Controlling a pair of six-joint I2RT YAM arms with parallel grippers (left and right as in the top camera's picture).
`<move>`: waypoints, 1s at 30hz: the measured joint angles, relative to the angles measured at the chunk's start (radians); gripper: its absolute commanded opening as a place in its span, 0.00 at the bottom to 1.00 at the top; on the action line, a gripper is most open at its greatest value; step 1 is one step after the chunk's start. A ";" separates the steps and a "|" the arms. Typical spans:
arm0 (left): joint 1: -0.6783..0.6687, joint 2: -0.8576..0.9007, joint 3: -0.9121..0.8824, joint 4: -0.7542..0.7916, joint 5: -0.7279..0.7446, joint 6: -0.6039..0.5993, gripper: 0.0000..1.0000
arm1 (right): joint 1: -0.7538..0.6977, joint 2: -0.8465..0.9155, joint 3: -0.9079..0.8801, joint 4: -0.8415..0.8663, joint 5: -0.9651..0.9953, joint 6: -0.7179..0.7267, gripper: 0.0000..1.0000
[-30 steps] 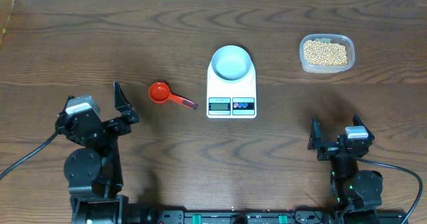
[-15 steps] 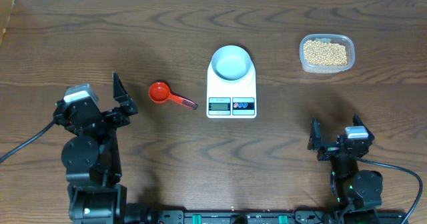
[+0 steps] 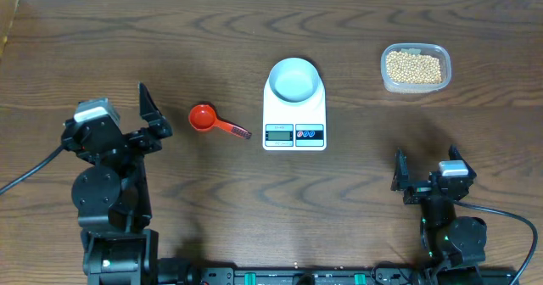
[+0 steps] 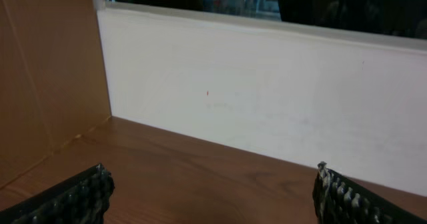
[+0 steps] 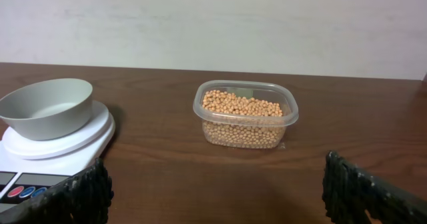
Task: Scoop item into bowl and weigh 50g on scale
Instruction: 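Raise the left arm and move the left gripper toward the red scoop, then lower the open left gripper over the red scoop's bowl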
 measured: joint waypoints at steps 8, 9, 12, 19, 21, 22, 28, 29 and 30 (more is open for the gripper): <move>0.000 0.051 0.066 -0.056 0.000 -0.008 0.98 | 0.000 0.000 0.000 0.000 0.000 0.000 0.99; 0.000 0.063 0.077 -0.066 0.000 -0.012 0.98 | 0.000 0.000 0.000 0.000 0.000 0.000 0.99; 0.000 0.103 0.114 -0.112 0.000 -0.024 0.98 | 0.000 0.000 0.000 0.000 0.000 0.000 0.99; 0.000 0.212 0.237 -0.320 0.005 -0.045 0.98 | 0.000 0.000 0.000 0.000 0.000 0.000 0.99; 0.000 0.240 0.271 -0.375 0.022 -0.045 0.98 | 0.000 0.000 0.000 0.000 0.000 0.000 0.99; 0.000 0.253 0.286 -0.402 0.034 -0.045 0.98 | 0.000 0.000 0.000 0.000 0.000 0.000 0.99; 0.000 0.310 0.312 -0.492 0.158 -0.045 0.98 | 0.000 0.000 0.000 0.000 0.000 0.000 0.99; 0.000 0.319 0.312 -0.505 0.185 -0.045 0.98 | 0.000 0.000 0.000 0.000 0.000 0.000 0.99; 0.000 0.327 0.312 -0.521 0.209 -0.045 0.98 | 0.000 0.000 0.000 0.000 0.000 0.000 0.99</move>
